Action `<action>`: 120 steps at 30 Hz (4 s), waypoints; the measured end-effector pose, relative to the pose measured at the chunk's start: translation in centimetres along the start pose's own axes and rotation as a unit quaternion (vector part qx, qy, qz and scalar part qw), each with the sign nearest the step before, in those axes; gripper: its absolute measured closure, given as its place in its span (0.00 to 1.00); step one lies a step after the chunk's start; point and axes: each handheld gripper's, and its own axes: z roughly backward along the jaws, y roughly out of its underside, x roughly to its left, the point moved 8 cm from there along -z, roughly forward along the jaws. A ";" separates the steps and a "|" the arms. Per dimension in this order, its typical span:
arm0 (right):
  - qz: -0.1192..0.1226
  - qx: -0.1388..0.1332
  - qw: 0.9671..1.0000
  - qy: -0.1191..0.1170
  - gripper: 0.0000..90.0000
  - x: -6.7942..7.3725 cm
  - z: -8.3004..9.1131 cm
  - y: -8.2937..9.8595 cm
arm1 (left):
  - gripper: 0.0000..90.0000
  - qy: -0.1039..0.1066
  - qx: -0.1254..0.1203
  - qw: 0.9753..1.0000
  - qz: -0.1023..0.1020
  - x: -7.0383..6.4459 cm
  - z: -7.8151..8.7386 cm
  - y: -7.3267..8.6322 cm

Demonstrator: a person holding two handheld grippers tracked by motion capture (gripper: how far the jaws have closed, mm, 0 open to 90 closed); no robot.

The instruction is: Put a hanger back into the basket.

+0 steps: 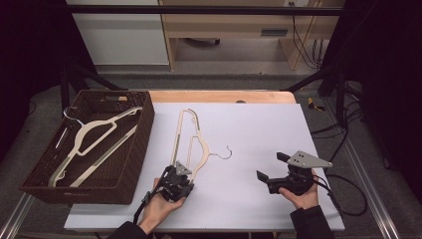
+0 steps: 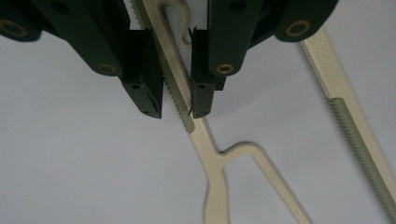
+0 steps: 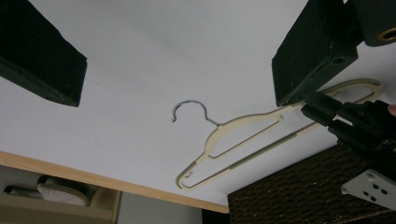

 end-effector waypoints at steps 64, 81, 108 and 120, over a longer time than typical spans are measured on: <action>0.017 0.034 0.998 -0.052 0.06 3.8 -6.4 -1.0 | 0.88 -0.027 -0.050 0.997 0.051 2.9 4.6 2.5; 0.021 0.067 0.993 -0.090 0.26 6.5 -14.0 -1.1 | 0.88 -0.026 -0.063 0.997 0.046 3.4 6.0 1.8; 0.017 0.136 0.985 -0.101 0.81 6.3 -18.6 2.3 | 0.88 -0.022 -0.056 0.997 0.044 3.3 6.0 2.0; -0.002 0.137 0.984 -0.116 0.92 6.5 -18.2 1.9 | 0.88 -0.018 -0.048 0.998 0.038 3.0 5.8 2.3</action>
